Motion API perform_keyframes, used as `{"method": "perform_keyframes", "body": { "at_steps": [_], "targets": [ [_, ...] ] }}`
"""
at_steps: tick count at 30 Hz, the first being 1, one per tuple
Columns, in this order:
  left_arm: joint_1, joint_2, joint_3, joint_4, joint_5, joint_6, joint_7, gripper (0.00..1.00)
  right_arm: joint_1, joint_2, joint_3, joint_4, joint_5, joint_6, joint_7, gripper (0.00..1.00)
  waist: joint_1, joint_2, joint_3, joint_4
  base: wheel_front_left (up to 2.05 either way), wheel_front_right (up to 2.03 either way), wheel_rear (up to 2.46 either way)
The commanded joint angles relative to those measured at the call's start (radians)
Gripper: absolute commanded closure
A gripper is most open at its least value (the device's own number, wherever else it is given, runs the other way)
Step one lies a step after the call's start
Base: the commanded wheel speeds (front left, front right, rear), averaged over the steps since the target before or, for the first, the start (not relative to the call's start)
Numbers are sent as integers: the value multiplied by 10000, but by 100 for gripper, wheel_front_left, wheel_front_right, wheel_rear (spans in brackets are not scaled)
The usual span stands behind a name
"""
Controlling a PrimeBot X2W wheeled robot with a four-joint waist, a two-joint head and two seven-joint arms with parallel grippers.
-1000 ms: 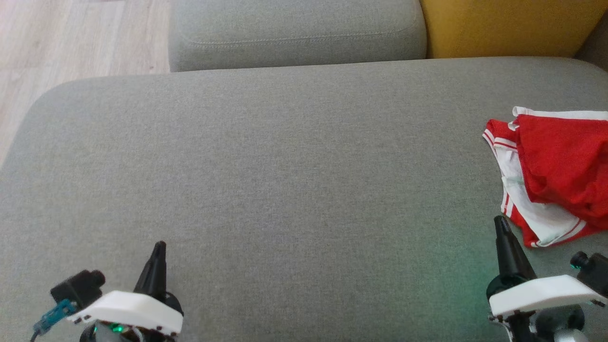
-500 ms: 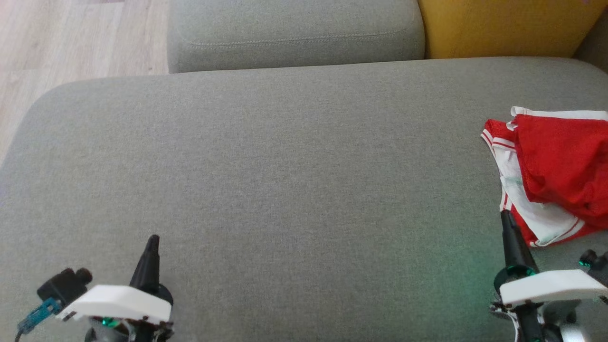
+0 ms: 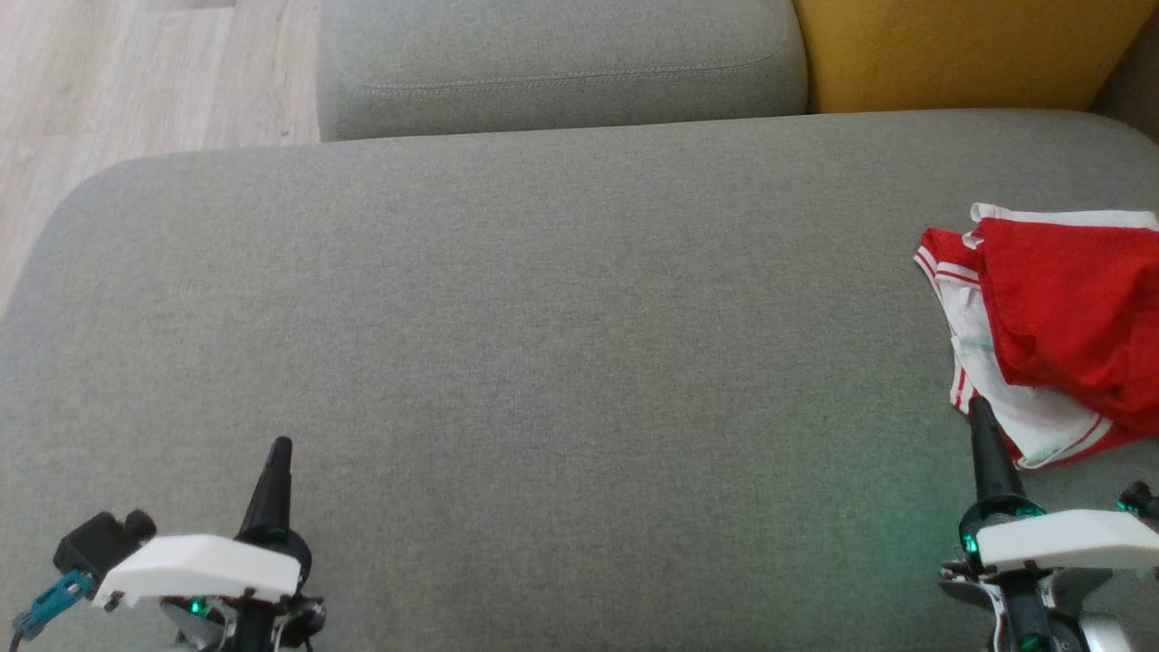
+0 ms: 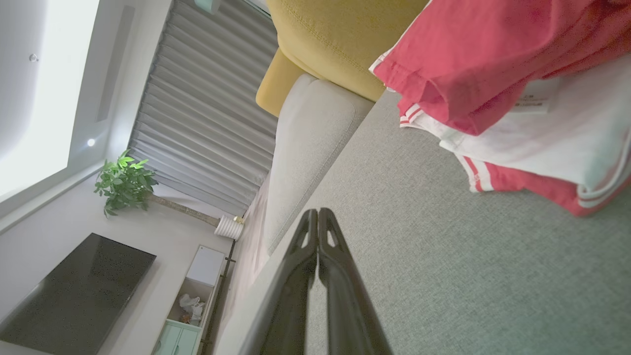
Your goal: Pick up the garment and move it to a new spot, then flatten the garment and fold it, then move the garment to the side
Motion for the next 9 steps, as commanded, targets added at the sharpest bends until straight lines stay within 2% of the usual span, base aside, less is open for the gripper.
{"method": "perform_keyframes", "body": {
  "at_steps": [1, 9],
  "targets": [
    [-575, 15, 339, -266, -317, -121, 43, 100, -563, -218, 64, -216, 377, 50, 36, 100, 0, 0, -3, -4, 0, 0, 0],
    [-710, -63, 570, -184, -1216, -261, 239, 100, -719, -224, -3, -22, 1319, 55, 75, 100, 0, 0, -19, -25, 0, 0, 0]
  ]
}}
